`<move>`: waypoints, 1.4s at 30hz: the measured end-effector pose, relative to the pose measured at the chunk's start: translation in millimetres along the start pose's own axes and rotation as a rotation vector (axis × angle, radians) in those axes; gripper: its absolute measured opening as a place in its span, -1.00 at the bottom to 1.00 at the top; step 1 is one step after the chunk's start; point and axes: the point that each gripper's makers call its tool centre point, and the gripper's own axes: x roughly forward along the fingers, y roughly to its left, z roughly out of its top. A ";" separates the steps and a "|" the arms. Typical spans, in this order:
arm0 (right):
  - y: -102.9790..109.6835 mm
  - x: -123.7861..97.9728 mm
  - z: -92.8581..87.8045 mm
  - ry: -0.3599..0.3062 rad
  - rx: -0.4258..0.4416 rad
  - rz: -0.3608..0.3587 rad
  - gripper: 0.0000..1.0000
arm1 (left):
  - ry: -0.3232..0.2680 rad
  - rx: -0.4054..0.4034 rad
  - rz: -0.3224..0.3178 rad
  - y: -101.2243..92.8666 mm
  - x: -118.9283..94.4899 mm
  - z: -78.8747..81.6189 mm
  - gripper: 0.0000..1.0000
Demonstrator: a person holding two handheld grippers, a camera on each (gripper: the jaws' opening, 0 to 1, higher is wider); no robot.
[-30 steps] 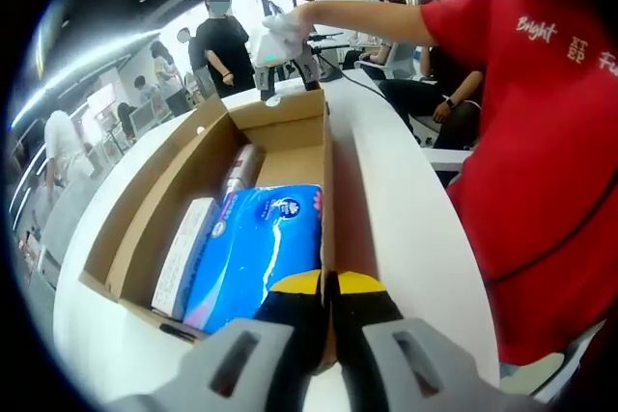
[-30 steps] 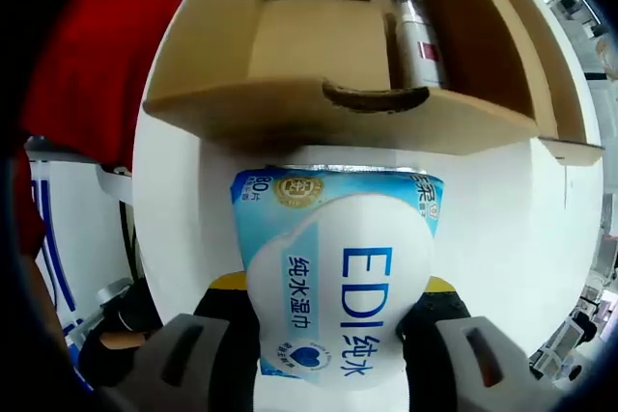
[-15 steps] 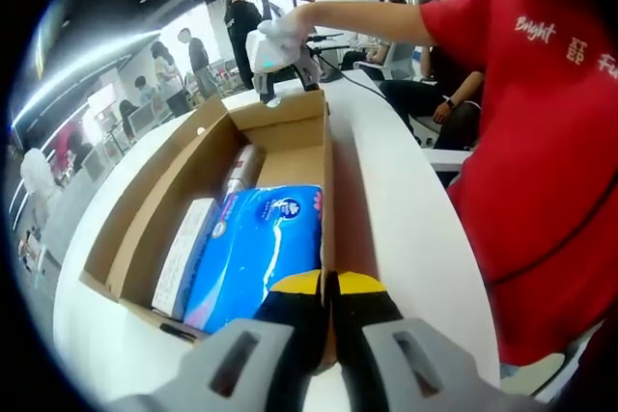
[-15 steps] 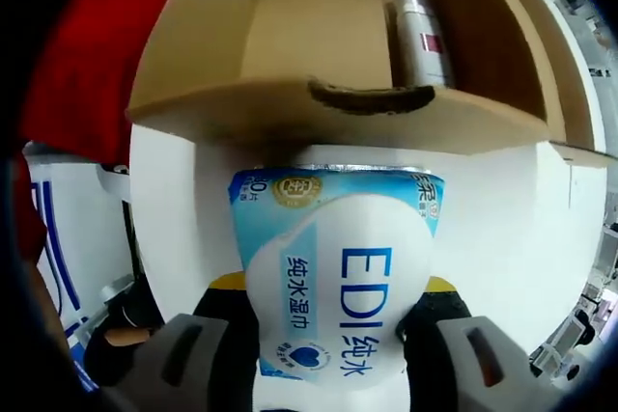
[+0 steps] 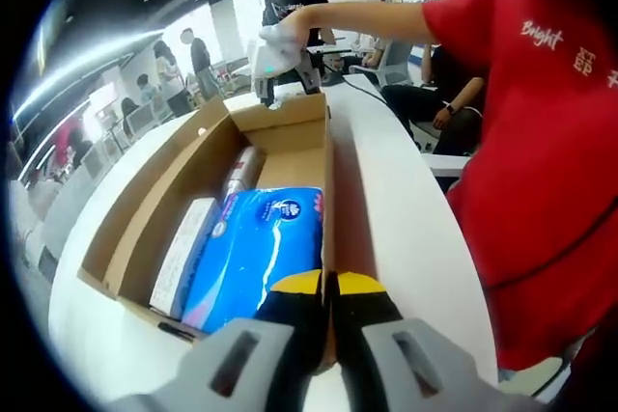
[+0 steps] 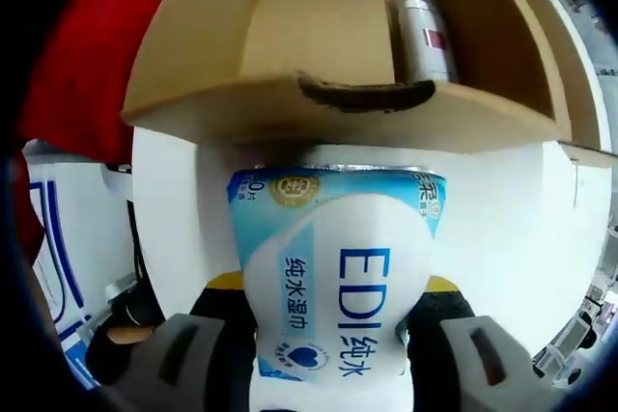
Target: Operate the shoe box by opening the lid, removing the specified soft item, and placing it in the target area until the item is outside and the box remains undamaged.
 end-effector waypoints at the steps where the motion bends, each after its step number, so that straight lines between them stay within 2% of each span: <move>1: 0.7 -0.6 0.3 -0.008 0.003 -0.004 0.25 | -0.001 0.003 0.000 -0.1 0.0 -0.1 -0.95; 6: 1.0 -4.6 1.3 -0.014 0.021 -0.020 0.24 | 0.004 0.002 0.001 -0.8 0.7 0.5 -0.95; 16: 2.1 -33.0 -4.6 -0.027 0.053 -0.083 0.07 | 0.011 -0.007 -0.002 -1.7 0.6 0.2 -0.95; 29: -5.6 -43.5 -15.2 -0.075 0.097 -0.127 -0.03 | 0.009 -0.009 -0.003 -2.1 -0.2 -0.4 -0.95; 31: -5.2 -47.3 -14.4 -0.081 0.116 -0.133 -0.05 | 0.010 -0.009 -0.002 -2.1 -0.2 -0.6 -0.95; 35: -5.8 -59.2 -4.7 -0.136 0.119 -0.157 -0.07 | 0.004 0.000 0.008 -2.3 -0.4 -0.6 -0.95; 42: -3.3 -64.6 -2.9 -0.147 0.144 -0.185 -0.08 | 0.012 -0.011 -0.007 -2.6 0.0 0.1 -0.95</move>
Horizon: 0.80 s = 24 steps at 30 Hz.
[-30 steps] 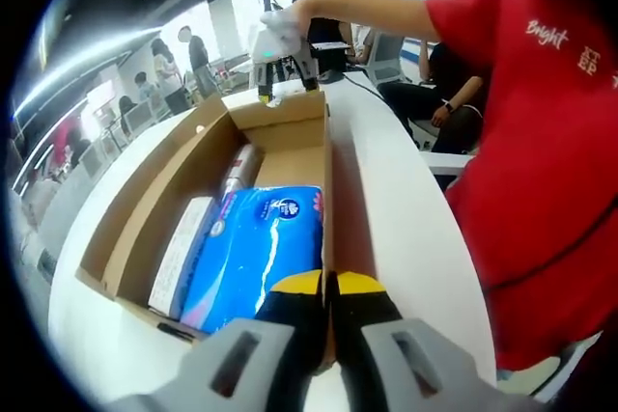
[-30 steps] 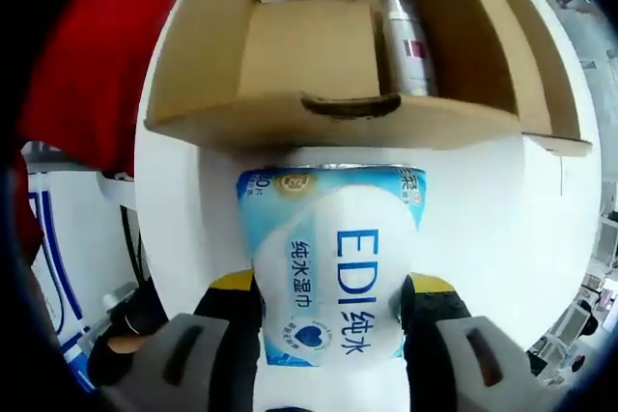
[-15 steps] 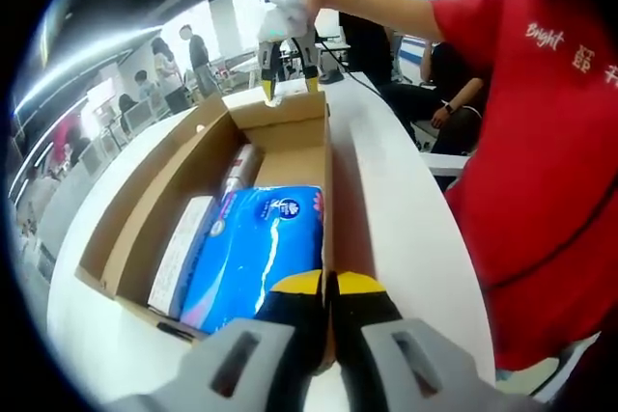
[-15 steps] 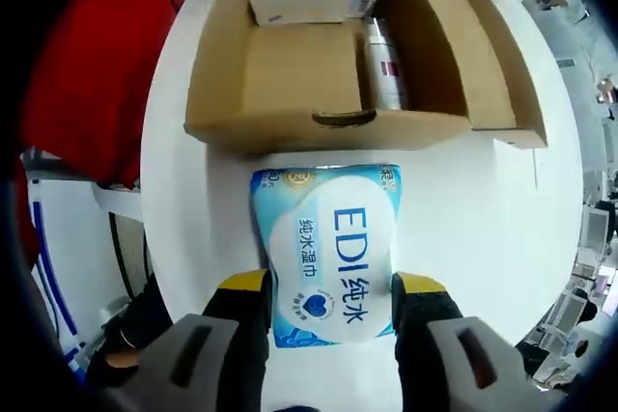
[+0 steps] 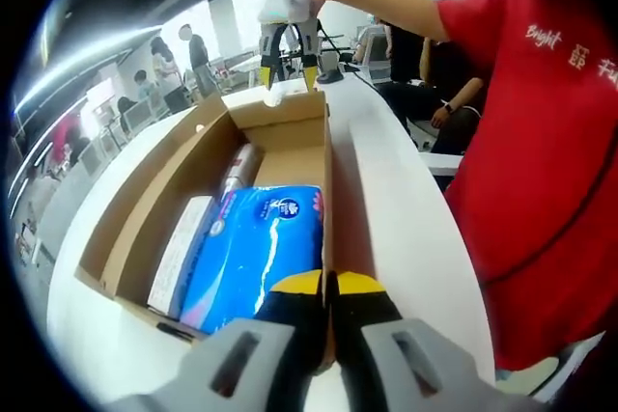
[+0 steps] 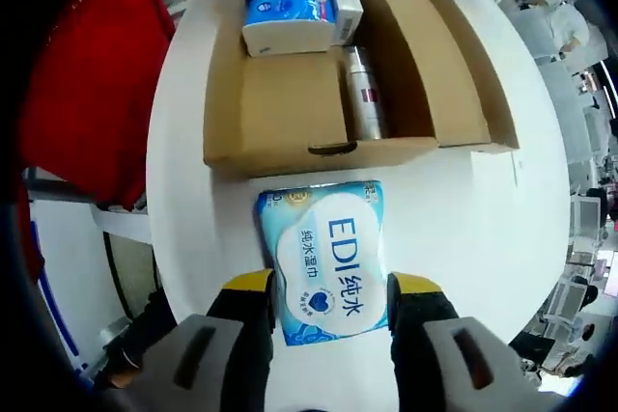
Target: Operate the shoe box by opening the lid, removing the specified soft item, and placing it in the target area until the item is outside and the box remains undamaged.
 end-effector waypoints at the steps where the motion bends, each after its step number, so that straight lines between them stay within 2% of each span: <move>1: -1.1 -0.1 0.3 -0.004 -0.004 -0.010 -0.09 | -0.001 0.002 0.001 -0.1 0.0 0.2 -0.95; 5: -3.3 -1.7 0.8 -0.002 -0.012 -0.033 -0.10 | 0.010 -0.001 -0.001 0.3 0.4 -0.6 -0.95; 14: -11.1 -13.7 28.7 -0.132 0.036 -0.090 -0.06 | 0.013 -0.001 0.003 0.3 0.4 -0.1 -0.95; 20: -21.3 -21.0 37.1 -0.172 0.014 -0.190 -0.04 | 0.017 -0.003 0.000 0.3 0.5 -0.3 -0.95; 24: -20.6 -25.5 51.3 -0.235 0.031 -0.214 -0.01 | 0.015 -0.001 -0.002 -0.3 0.4 0.4 -0.96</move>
